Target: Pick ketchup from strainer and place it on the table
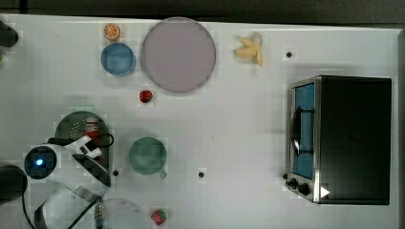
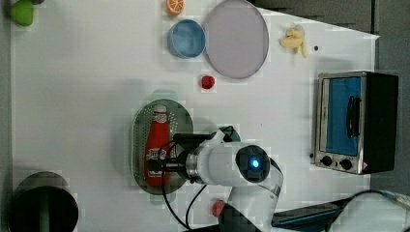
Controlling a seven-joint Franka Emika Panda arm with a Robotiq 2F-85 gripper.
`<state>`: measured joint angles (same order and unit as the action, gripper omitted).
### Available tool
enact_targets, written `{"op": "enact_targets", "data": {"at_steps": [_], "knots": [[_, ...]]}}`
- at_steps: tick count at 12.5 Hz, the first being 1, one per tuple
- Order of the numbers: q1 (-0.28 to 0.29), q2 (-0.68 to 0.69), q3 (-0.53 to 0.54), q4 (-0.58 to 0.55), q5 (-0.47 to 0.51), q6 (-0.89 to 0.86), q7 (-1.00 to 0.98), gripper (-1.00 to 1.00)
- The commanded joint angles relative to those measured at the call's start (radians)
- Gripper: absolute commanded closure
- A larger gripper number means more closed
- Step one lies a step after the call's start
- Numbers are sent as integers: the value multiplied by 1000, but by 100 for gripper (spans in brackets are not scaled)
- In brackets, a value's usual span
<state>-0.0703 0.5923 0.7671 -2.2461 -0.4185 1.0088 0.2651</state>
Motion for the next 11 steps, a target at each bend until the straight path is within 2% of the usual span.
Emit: {"op": "enact_targets", "data": {"at_steps": [1, 2, 3, 6, 11], "knots": [[20, 22, -21, 73, -49, 36, 95, -100], [32, 41, -31, 84, -57, 36, 108, -100], [43, 54, -41, 91, -62, 34, 119, -91], [62, 58, -58, 96, -62, 37, 119, -21], [53, 19, -28, 92, -60, 15, 119, -19]]}}
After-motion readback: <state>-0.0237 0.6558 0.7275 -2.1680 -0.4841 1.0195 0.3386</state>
